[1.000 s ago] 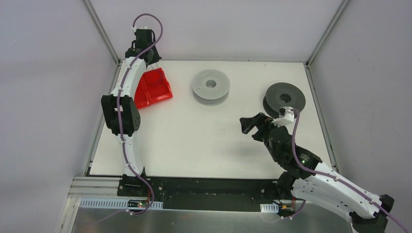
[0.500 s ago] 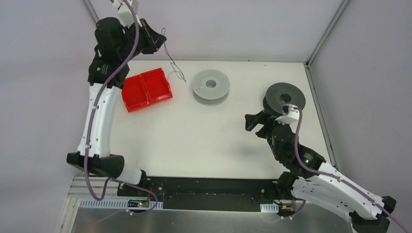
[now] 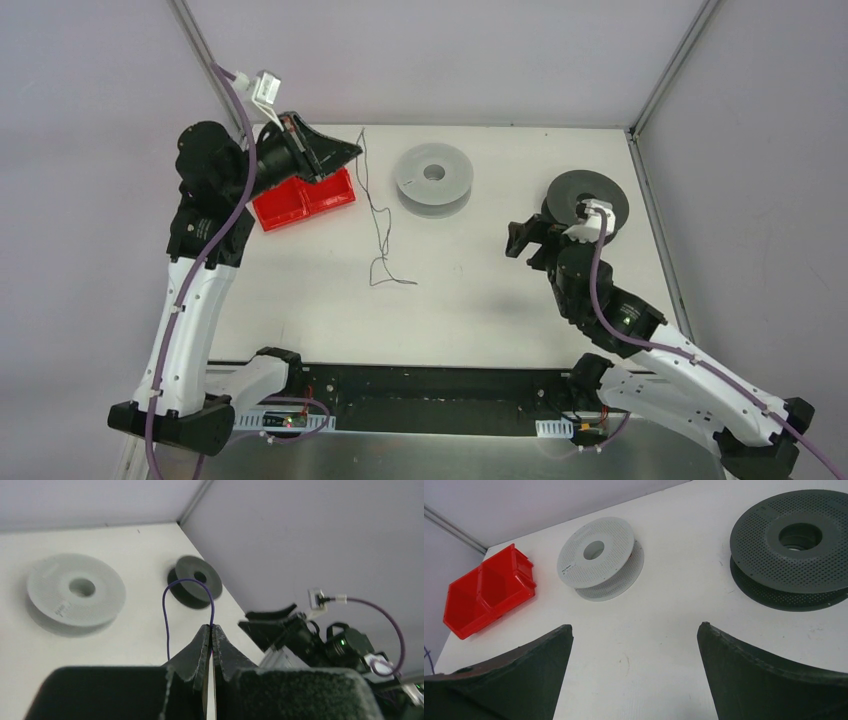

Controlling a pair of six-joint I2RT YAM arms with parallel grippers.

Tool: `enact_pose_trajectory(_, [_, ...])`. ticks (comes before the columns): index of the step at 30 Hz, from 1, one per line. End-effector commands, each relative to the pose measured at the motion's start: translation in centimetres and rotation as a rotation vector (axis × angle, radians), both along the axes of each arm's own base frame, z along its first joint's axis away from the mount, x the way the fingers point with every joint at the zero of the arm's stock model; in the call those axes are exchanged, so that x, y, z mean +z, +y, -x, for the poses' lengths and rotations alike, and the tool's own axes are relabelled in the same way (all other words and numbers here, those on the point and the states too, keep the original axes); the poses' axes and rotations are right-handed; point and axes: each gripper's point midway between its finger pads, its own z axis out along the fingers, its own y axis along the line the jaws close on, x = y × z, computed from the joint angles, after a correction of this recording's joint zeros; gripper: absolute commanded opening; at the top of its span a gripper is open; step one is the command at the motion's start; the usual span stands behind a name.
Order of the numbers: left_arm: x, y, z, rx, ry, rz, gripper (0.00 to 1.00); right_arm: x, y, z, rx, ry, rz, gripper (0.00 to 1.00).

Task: Wrap the cables
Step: Pick up the cable from the storage box.

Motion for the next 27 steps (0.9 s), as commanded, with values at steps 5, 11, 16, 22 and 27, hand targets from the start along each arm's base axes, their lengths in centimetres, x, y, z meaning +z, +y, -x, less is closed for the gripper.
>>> enact_pose_trajectory(5, [-6.8,-1.9,2.7,-0.125,0.061,-0.015,0.00,1.4,-2.7,-3.4,-0.124,-0.014,0.149,0.99])
enact_pose_trajectory(11, [-16.6,-1.1,0.7,-0.076,0.203,-0.182,0.00,-2.4,-4.4,-7.4,-0.112,0.204,0.248,0.99])
enact_pose_trajectory(16, [-22.2,0.4,-0.1,-0.008,0.297,-0.296,0.00,-7.0,-8.3,-11.4,-0.164,0.436,0.209,0.98])
enact_pose_trajectory(22, [-23.8,2.3,0.0,0.064,0.316,-0.415,0.00,-9.6,-13.1,-15.1,-0.261,0.604,0.224,0.95])
enact_pose_trajectory(27, [-23.6,2.0,0.3,0.040,0.321,-0.407,0.00,-11.7,-14.3,-18.3,-0.211,0.681,0.211,0.95])
